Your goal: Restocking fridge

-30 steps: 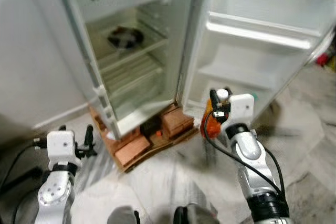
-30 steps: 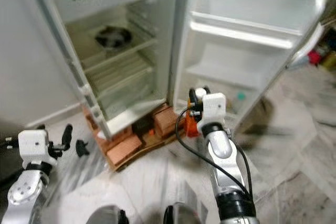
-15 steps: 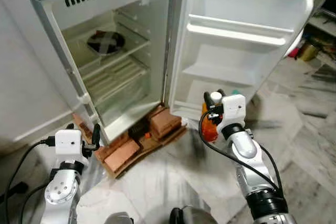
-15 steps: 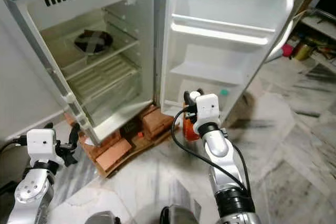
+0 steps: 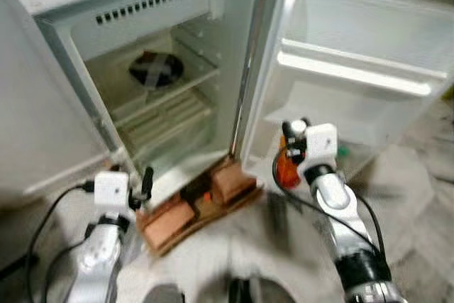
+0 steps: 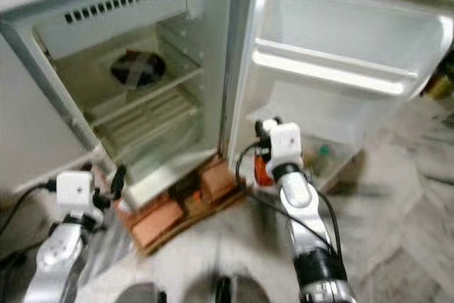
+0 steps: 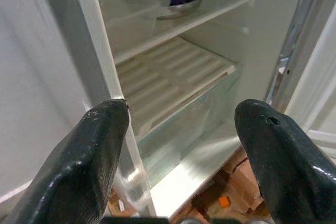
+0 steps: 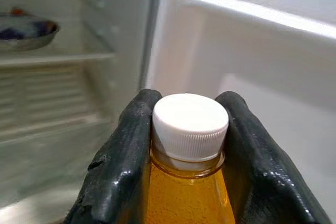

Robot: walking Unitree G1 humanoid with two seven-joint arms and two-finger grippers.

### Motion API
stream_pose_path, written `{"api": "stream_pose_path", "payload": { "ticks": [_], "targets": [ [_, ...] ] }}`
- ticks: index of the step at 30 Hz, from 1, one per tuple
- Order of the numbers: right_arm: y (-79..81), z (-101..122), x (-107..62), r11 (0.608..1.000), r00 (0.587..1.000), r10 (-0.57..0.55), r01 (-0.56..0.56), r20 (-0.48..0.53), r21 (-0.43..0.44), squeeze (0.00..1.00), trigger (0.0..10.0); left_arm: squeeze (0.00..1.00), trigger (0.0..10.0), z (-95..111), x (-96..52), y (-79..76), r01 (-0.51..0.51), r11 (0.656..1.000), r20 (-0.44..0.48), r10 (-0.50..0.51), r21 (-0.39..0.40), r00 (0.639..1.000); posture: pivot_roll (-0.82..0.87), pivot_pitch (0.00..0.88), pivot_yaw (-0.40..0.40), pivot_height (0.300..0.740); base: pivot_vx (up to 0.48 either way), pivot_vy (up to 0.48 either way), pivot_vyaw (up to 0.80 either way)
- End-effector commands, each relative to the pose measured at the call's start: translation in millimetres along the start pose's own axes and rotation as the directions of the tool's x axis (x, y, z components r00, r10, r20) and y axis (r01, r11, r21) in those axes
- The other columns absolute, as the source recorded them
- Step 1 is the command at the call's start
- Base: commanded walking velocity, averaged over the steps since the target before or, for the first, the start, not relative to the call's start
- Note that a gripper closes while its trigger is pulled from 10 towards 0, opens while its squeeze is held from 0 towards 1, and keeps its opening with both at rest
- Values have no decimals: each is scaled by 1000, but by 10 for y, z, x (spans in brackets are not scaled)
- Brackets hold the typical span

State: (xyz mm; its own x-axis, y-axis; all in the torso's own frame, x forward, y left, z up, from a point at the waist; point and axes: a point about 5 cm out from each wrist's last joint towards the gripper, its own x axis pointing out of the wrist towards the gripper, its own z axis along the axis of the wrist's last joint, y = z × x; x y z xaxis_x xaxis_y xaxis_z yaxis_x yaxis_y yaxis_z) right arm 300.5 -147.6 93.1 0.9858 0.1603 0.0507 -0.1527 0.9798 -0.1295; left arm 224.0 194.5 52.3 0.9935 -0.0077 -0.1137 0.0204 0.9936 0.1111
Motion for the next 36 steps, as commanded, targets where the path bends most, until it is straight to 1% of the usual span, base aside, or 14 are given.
{"api": "stream_pose_path", "payload": {
  "ticks": [1,3,12,15,21,24,26,28,29,30,31,34,35,36],
  "targets": [
    [55,73,39,1000,1000,7,-8,29,18,0,10000,0,10000,-38,-26,31,5,1000,-26,-4,2,1000,102,123,-51,740,0,0,0],
    [47,64,39,1000,1000,5,-5,21,14,0,10000,0,10000,-34,-27,26,6,1000,-22,-6,-1,1000,103,126,-52,740,0,0,0],
    [103,52,44,1000,1000,16,-17,18,20,0,10000,0,10000,-38,-66,30,-3,1000,-29,3,10,1000,123,137,-50,740,0,0,-800],
    [118,56,52,1000,1000,4,-5,25,30,0,10000,0,10000,-53,-76,46,1,1000,-38,-1,15,999,130,135,-32,740,0,0,-475],
    [78,88,50,999,999,-25,24,40,28,0,10000,0,10000,-55,-57,79,23,999,-43,-21,46,999,120,137,-20,740,0,0,0],
    [63,93,52,999,999,-24,23,43,23,0,10000,0,10000,-40,-35,76,24,998,-38,-23,50,999,123,137,-22,740,0,0,0],
    [57,81,58,999,999,-26,25,41,20,0,10000,0,10000,-44,-21,58,33,998,-37,-31,56,999,126,131,-3,740,0,0,0],
    [50,84,65,999,998,-31,31,45,19,0,10000,0,10000,-40,-14,41,41,998,-37,-38,57,999,126,131,-3,740,0,0,0],
    [42,86,67,999,998,-42,41,48,19,0,10000,0,10000,-36,-5,30,50,997,-36,-48,62,998,118,125,22,740,0,0,0],
    [36,87,68,999,998,-50,49,50,20,0,10000,0,10000,-33,1,24,57,996,-35,-55,66,998,118,125,22,740,0,0,0],
    [13,88,57,997,996,-77,75,53,25,0,10000,0,10000,-31,20,10,79,994,-37,-76,75,996,105,121,48,740,0,0,0],
    [-21,72,7,994,992,-110,109,53,27,0,10000,0,10000,-31,58,-12,107,991,-42,-104,79,994,85,116,72,740,0,0,0],
    [-48,54,-54,991,990,-135,134,51,26,0,10000,0,10000,-28,110,-37,134,987,-42,-130,94,991,59,113,95,740,0,0,0],
    [-48,54,-54,991,990,-135,134,51,26,0,10000,0,10000,-28,110,-37,134,987,-42,-130,94,991,59,113,95,740,0,0,0]
  ]
}}
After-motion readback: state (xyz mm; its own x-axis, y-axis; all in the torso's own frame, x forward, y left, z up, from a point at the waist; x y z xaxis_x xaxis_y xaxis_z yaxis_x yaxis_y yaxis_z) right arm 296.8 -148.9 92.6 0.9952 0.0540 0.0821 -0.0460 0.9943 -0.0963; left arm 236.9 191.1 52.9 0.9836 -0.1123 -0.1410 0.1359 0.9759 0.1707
